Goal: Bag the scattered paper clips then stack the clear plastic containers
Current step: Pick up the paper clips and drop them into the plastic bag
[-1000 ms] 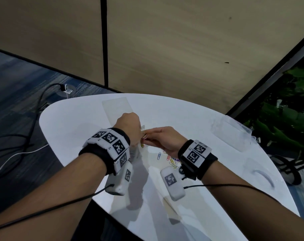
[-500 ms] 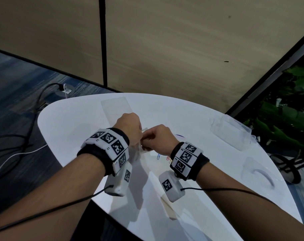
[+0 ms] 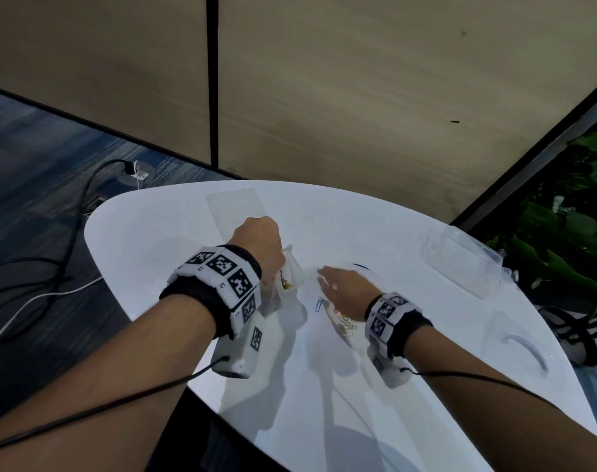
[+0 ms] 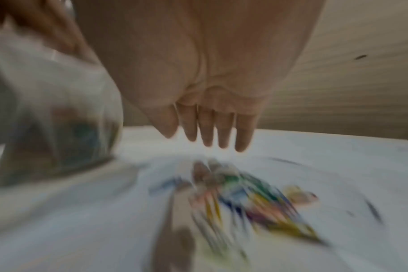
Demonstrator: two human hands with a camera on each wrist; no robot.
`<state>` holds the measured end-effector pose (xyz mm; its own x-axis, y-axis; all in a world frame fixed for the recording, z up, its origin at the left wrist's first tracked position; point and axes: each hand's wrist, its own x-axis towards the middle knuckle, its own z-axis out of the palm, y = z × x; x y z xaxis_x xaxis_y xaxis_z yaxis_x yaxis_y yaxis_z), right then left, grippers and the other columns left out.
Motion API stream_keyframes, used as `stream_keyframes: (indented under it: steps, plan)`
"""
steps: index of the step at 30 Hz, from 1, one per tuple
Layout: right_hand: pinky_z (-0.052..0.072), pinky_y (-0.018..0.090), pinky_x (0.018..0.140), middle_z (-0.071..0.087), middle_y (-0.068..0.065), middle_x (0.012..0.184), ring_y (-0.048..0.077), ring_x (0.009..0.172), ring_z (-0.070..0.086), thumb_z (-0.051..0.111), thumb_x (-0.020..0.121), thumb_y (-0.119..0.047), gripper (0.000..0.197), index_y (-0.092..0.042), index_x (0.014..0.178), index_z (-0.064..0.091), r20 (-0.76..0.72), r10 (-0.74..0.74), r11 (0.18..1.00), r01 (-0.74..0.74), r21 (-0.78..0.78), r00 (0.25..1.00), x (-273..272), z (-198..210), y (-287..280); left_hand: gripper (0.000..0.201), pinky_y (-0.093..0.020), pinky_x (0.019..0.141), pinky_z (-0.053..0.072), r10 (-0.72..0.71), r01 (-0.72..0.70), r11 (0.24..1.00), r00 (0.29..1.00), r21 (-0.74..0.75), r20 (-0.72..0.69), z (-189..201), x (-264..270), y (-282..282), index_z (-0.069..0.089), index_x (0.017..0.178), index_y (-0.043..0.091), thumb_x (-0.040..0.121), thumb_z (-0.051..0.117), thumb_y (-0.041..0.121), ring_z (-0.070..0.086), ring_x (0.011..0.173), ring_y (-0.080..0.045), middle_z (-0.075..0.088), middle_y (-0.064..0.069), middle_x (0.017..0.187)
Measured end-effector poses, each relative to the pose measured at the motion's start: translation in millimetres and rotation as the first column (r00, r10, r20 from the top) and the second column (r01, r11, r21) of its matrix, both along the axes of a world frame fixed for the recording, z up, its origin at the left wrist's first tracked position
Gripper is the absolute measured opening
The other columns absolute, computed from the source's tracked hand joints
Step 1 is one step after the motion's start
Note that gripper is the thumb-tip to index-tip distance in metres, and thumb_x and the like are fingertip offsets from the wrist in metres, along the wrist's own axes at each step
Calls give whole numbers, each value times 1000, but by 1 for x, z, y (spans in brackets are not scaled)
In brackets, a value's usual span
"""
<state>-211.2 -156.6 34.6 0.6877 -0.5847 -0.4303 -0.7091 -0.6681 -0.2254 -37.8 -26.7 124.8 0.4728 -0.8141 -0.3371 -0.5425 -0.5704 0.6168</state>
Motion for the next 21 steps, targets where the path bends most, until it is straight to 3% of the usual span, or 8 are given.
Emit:
stream_keyframes:
  steps: [3,6,9,11,13,16,19,21]
  plan:
    - [29,45,117,18,10,161,30,144,29,39,101,-27,55,-9,151,27,-81,329,936,-336,-108,941,-24,-28,13,21,-44,83,62,-8,8,1000,1000,2,2,1,-2,-1,71,105,-4,90,56,0,74,89,-37,74,-22,94]
    - [24,55,115,16,6,162,32,147,20,39,99,-35,58,-17,152,23,-182,452,826,-487,-283,873,-54,-33,5,22,-44,86,61,-9,9,1000,1000,12,2,2,-4,-1,69,109,-3,92,56,3,74,93,-37,73,-22,99]
    - [31,61,110,19,6,160,40,146,19,28,100,-39,56,-22,153,17,-237,387,848,-445,-287,891,-79,-35,-9,23,-44,88,60,-8,8,1000,1000,17,-1,3,-6,-2,68,112,-4,93,56,4,73,95,-37,73,-23,103]
    - [46,51,100,40,13,149,39,135,40,27,101,-32,50,-14,147,34,-142,410,859,-433,-274,901,-85,-43,-16,24,-44,88,60,-10,10,1000,1000,21,1,3,-8,-3,67,113,-4,94,56,5,73,96,-37,73,-23,103]
    - [52,41,88,56,14,127,34,112,57,36,101,-26,38,-11,132,53,-4,358,892,-344,-292,934,-83,-44,-14,23,-44,88,60,-15,15,999,1000,31,3,3,-11,-3,68,112,-3,95,56,7,73,95,-36,73,-22,102]
    - [50,39,72,62,13,93,35,86,62,48,96,-14,21,-5,99,67,70,305,908,-268,-322,950,-69,-40,-2,22,-44,88,61,-26,26,999,1000,44,12,3,-13,-4,70,109,-3,95,55,7,73,94,-36,73,-21,102]
    - [47,35,69,65,12,88,32,82,62,48,97,-16,24,-6,90,69,74,184,945,-155,-290,980,-61,-34,0,22,-44,88,61,-43,42,998,999,46,17,3,-14,-5,70,105,-2,96,53,8,73,93,-36,74,-20,100]
    - [49,31,69,70,8,77,26,73,62,58,92,-20,21,-11,77,71,168,-17,975,53,-216,986,-61,-30,-8,22,-44,87,61,-48,46,998,999,48,23,3,-15,-6,70,105,-2,96,53,9,73,93,-35,73,-20,100]
